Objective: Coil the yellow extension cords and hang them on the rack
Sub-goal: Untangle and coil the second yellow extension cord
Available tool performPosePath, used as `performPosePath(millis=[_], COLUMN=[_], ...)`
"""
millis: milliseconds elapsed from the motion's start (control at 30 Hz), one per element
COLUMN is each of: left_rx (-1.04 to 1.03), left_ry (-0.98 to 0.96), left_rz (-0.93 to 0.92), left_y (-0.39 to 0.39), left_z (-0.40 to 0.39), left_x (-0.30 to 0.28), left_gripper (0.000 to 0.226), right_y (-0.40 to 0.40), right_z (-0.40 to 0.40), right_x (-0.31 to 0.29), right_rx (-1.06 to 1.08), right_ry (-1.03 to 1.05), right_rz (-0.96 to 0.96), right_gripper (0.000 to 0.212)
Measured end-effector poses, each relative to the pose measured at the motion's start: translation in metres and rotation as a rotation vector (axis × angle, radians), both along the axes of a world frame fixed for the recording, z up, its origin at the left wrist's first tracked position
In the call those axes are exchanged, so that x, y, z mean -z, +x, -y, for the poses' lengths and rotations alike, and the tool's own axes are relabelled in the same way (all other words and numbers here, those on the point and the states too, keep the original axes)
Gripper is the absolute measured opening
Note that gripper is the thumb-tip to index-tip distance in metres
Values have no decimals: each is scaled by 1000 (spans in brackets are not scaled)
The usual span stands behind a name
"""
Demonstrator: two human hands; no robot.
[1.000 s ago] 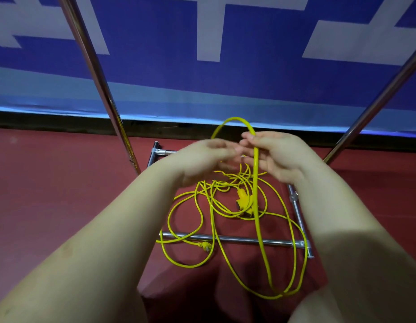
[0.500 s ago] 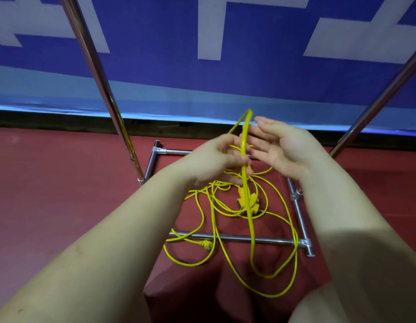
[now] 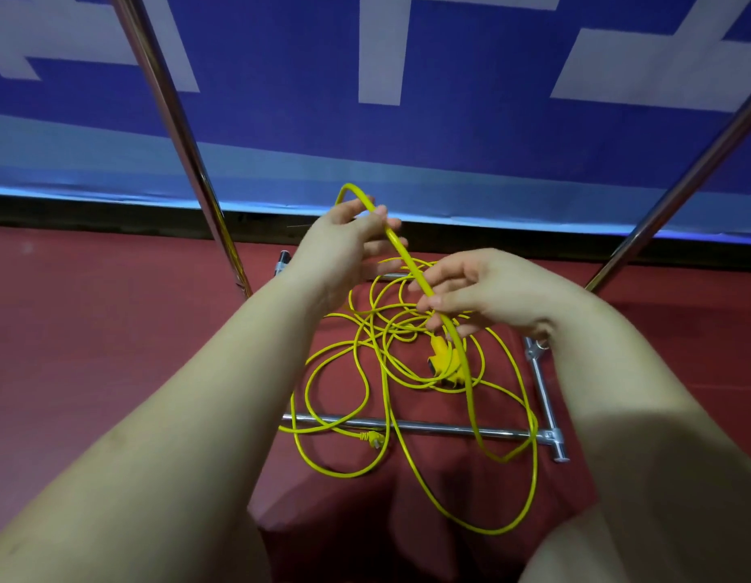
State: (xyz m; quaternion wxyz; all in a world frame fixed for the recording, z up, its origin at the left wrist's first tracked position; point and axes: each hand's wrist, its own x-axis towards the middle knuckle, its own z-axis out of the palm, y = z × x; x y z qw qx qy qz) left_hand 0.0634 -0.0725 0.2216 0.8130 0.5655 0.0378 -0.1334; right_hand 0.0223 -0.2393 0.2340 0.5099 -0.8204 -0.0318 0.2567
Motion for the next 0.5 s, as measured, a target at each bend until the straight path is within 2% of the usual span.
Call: performPosePath(millis=[67, 167, 233, 400, 500], left_rx=[199, 610, 783, 704, 592], left_ry=[150, 417, 513, 492, 422], left_rz=[-14, 3, 59, 203, 196], left_y=[-6, -18, -23, -20, -20], left_z=[3, 7, 10, 13, 16], left_x=[0, 6, 14, 17, 16], left_gripper=[28, 15, 14, 23, 21], right_y=[2, 9, 13, 18, 18], right_z=[-2, -2, 1, 4, 6], right_x=[-1, -3, -3, 0, 0], right_rx=[152, 481, 649, 836, 751], right_ry=[156, 517, 657, 863, 779], right_rz=[-5, -50, -48, -16, -20], right_gripper=[18, 15, 14, 12, 8])
